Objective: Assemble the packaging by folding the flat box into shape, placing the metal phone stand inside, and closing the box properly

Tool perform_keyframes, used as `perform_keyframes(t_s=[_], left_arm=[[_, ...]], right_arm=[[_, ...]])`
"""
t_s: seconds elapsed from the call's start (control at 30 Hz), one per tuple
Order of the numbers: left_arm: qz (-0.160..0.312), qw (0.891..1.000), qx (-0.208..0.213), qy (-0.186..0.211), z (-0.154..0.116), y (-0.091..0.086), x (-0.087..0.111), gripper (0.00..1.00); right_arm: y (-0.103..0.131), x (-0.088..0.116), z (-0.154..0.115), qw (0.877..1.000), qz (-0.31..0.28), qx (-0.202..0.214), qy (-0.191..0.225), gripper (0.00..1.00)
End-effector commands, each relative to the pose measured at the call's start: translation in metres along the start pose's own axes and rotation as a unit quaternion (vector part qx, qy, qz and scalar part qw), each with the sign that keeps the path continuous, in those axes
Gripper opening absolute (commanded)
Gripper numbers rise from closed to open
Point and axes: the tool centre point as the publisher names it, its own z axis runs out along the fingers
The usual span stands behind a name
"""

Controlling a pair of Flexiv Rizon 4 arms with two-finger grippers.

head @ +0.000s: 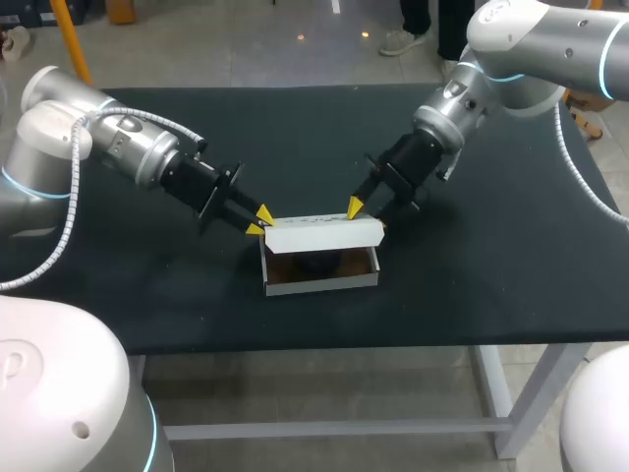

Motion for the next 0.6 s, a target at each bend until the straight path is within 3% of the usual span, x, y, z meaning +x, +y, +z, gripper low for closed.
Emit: perform_keyframes(t_s=[0.03, 0.6], left_arm=[[0.000, 1.000, -0.003, -0.003, 0.004, -0.004, 0.002, 0.13], [0.004, 1.000, -0.006, -0.012, 0.006, -0.010, -0.015, 0.23]], right_arm=[[0.003, 0.002, 0.004, 1.000, 0.000, 0.004, -0.002, 0.42], [0.000, -0.012, 0.009, 1.000, 0.002, -0.001, -0.014, 0.44]])
